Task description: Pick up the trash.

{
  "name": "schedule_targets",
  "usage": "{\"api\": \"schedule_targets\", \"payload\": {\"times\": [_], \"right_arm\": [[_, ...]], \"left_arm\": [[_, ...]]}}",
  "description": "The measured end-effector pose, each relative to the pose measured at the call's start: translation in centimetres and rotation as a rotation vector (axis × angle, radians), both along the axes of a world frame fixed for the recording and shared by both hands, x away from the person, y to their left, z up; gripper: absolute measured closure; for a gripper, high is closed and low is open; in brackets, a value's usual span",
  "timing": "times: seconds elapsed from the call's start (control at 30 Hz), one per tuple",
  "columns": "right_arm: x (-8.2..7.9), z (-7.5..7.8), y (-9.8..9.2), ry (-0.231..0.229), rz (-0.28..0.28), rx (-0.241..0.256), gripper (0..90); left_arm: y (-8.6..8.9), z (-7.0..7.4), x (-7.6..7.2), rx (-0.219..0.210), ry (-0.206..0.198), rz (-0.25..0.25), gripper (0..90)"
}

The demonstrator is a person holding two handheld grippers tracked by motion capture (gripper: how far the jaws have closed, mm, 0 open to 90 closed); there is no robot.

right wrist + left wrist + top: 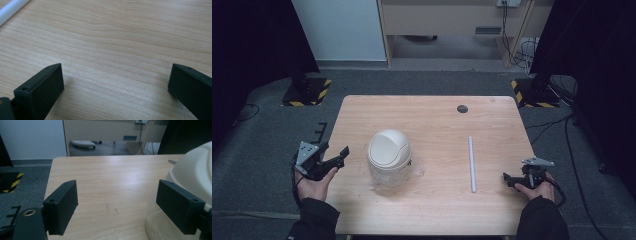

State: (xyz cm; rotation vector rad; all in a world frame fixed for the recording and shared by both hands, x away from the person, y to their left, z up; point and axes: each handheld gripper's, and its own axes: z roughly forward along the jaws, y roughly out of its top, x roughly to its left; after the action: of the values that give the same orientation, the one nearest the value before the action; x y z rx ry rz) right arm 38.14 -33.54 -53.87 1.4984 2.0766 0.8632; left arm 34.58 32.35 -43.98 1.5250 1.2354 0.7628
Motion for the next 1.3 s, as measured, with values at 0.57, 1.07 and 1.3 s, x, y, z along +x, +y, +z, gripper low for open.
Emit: {"api": "schedule_targets", "payload": {"times": [0.57, 1.07, 1.3], "right_arm": [[0.0, 0.0, 0.0, 0.000, 0.000, 0.000, 0.6], [0.0, 0.0, 0.0, 0.000, 0.000, 0.000, 0.6], [0.0, 0.0, 0.0, 0.000, 0.000, 0.000, 0.6]], "left_arm": [[-1.6, 2.6, -0.7, -0.070, -0.096, -0.067, 18.6], [-4.1, 3.1, -0.5, -0.075, -0.109, -0.184, 18.1], [-5.0, 2.4, -0.2, -0.063, -0.077, -0.218, 17.6]]}}
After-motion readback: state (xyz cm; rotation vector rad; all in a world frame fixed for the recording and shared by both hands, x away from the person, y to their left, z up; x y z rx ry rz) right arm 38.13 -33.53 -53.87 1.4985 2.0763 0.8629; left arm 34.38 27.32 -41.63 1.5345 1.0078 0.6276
